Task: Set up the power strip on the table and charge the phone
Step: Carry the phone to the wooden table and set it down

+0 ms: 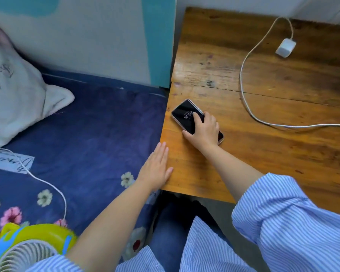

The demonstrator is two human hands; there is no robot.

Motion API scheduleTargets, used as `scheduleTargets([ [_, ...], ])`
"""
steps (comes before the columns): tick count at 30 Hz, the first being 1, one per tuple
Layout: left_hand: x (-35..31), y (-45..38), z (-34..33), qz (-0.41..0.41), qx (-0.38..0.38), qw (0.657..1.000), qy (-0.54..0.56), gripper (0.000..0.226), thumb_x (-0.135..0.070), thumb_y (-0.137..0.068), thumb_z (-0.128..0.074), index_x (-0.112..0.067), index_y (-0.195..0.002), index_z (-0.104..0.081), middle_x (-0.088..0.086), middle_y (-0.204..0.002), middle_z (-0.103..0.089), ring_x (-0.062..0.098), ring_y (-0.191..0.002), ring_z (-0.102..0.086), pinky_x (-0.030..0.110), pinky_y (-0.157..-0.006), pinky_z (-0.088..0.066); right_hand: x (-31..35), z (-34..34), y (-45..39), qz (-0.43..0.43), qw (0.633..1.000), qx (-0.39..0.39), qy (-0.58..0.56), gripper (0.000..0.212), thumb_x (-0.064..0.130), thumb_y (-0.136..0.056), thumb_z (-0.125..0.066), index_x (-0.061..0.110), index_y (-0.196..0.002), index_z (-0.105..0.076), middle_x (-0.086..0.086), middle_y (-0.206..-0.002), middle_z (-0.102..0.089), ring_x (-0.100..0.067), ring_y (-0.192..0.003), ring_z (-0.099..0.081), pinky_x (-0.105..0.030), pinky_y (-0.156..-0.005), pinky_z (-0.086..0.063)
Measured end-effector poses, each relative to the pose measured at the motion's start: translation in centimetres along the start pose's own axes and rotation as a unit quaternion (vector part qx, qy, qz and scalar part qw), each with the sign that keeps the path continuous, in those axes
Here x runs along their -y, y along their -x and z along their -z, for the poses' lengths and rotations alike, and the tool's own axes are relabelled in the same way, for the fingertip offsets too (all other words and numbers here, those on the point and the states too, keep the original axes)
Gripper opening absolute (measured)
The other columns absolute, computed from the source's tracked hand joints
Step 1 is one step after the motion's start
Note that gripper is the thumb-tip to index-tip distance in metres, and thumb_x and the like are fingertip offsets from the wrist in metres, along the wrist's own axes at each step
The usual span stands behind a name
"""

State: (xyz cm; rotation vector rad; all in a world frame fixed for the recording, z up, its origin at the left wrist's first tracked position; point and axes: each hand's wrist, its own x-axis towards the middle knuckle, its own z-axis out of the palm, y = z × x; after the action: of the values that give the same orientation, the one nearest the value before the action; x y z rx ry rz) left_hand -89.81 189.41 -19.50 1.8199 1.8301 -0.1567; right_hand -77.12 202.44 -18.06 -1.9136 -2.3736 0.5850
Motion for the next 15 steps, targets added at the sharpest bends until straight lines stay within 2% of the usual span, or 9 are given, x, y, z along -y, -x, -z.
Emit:
scheduleTargets([
  [5, -0.1, 0.0, 2.3, -0.012, 0.038, 0.997, -0.072, 0.065, -0.036, -0.096, -0.035, -0.003, -0.144, -0.005, 0.013, -0.157, -0.001, 0.023, -0.144, -0.002, 0.035, -0.118, -0.011, -0.6, 1.4, 1.1, 0.006, 0.997, 0.072, 0.028, 0.067, 0.043, -0.083, -0.055, 0.018, -0.137, -0.025, -0.016, -0.150, -0.021, -0.033, -0.138, -0.015, -0.048, -0.113, -0.017],
  [7, -1.0, -0.1, 4.5, -0.022, 0.044, 0.993, -0.107, 0.063, -0.034, -0.096, -0.035, -0.003, -0.144, -0.007, 0.013, -0.157, -0.004, 0.024, -0.144, -0.005, 0.036, -0.118, -0.014, -1.4, 3.5, 2.0, 0.002, 0.995, 0.096, 0.020, 0.059, 0.041, -0.086, -0.051, 0.016, -0.135, -0.031, -0.015, -0.149, -0.026, -0.031, -0.139, -0.014, -0.050, -0.114, -0.013],
  [10, -3.1, -1.0, 8.1, -0.049, 0.033, 0.990, -0.130, 0.061, -0.030, -0.096, -0.037, -0.004, -0.144, -0.008, 0.013, -0.157, -0.007, 0.025, -0.144, -0.006, 0.036, -0.117, -0.015, -3.0, 7.2, 3.8, -0.011, 0.997, 0.074, 0.020, 0.039, 0.032, -0.089, -0.047, 0.009, -0.120, -0.052, -0.012, -0.136, -0.046, -0.028, -0.136, -0.022, -0.051, -0.114, -0.011],
  [13, -6.1, -2.7, 11.3, -0.072, 0.007, 0.989, -0.130, 0.060, -0.024, -0.094, -0.042, -0.004, -0.143, -0.013, 0.013, -0.156, -0.013, 0.026, -0.144, -0.008, 0.038, -0.117, -0.017, -5.7, 10.8, 5.5, -0.039, 0.998, 0.048, 0.012, 0.033, 0.023, -0.088, -0.048, 0.005, -0.113, -0.058, -0.012, -0.129, -0.053, -0.026, -0.133, -0.028, -0.047, -0.113, -0.016],
  [15, -9.9, -4.1, 12.9, -0.118, -0.010, 0.982, -0.149, 0.059, -0.021, -0.093, -0.043, -0.004, -0.142, -0.016, 0.014, -0.155, -0.016, 0.027, -0.144, -0.008, 0.040, -0.117, -0.018, -8.9, 13.7, 7.3, -0.074, 0.997, 0.007, 0.009, 0.032, 0.022, -0.087, -0.049, 0.005, -0.112, -0.058, -0.013, -0.126, -0.055, -0.026, -0.131, -0.032, -0.044, -0.112, -0.019],
])
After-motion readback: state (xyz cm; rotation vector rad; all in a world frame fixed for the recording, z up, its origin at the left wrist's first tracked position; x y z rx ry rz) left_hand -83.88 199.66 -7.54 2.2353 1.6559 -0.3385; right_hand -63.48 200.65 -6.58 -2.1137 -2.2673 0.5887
